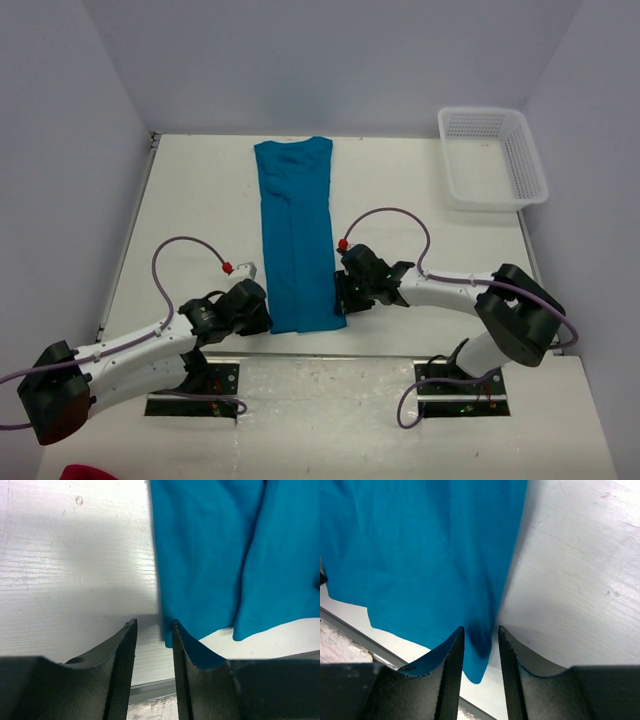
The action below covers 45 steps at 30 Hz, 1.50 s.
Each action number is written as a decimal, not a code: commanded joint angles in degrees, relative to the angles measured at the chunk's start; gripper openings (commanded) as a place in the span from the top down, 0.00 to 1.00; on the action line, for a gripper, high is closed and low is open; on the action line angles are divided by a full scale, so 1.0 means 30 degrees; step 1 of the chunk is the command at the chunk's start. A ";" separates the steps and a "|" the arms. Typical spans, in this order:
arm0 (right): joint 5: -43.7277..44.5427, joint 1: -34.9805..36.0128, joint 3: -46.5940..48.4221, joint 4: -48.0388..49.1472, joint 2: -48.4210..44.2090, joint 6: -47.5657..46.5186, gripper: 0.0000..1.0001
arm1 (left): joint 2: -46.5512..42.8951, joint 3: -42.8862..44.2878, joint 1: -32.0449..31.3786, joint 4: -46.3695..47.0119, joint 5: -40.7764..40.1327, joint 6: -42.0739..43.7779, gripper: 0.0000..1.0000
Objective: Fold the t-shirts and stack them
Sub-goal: Grab the bottom of the folded rectangular tshirt with both arms
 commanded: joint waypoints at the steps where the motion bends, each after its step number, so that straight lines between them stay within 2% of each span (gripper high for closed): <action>1: -0.0022 0.0048 -0.0626 0.0289 0.0647 0.0179 0.65 | -0.0237 -0.0115 -0.0084 0.0590 -0.0896 -0.0921 0.64; 12: -0.0432 0.0077 -0.1476 0.0611 -0.0026 0.0853 0.65 | 0.0086 -0.0525 -0.0084 0.2144 0.0305 -0.0569 0.54; 21: -0.0403 0.0107 -0.1447 0.0260 -0.0437 0.1059 0.65 | 0.0934 -0.0846 -0.0084 0.2466 0.1243 -0.0686 0.56; 24: -0.0287 0.0107 -0.1535 0.0231 -0.0495 0.1088 0.65 | 0.0964 -0.0993 -0.0084 0.2496 0.1390 -0.0716 0.60; 27: -0.0198 0.0107 -0.1564 0.0172 -0.0466 0.1088 0.65 | 0.0964 -0.1052 -0.0084 0.2467 0.1477 -0.0774 0.67; 28: -0.0169 0.0107 -0.1564 0.0143 -0.0524 0.1117 0.65 | 0.0964 -0.1023 -0.0084 0.2438 0.1477 -0.0774 0.73; 30: -0.0139 0.0107 -0.1594 0.0143 -0.0554 0.1118 0.65 | 0.0964 -0.1082 -0.0084 0.2379 0.1507 -0.0804 0.76; 36: -0.0285 0.0107 -0.1739 0.0289 -0.0290 0.1351 0.66 | 0.0994 -0.0994 -0.0084 0.2233 0.1478 -0.0716 0.99; 38: -0.0315 0.0107 -0.1915 0.0377 -0.0378 0.1468 0.66 | 0.0994 -0.0994 -0.0084 0.2145 0.1419 -0.0686 1.00; 41: -0.0402 0.0136 -0.2150 0.0523 -0.0524 0.1615 0.70 | 0.0994 -0.1081 -0.0084 0.2086 0.1448 -0.0628 1.00; 43: -0.0344 0.0165 -0.2267 0.0552 -0.0525 0.1732 0.76 | 0.0935 -0.1053 -0.0084 0.2028 0.1448 -0.0599 1.00; 44: -0.0373 0.0223 -0.2326 0.0582 -0.0525 0.1762 0.82 | 0.0848 -0.1023 -0.0084 0.1882 0.1448 -0.0599 1.00; 45: -0.0373 0.0253 -0.2384 0.0582 -0.0554 0.1820 0.96 | 0.0673 -0.0994 -0.0084 0.1794 0.1390 -0.0599 1.00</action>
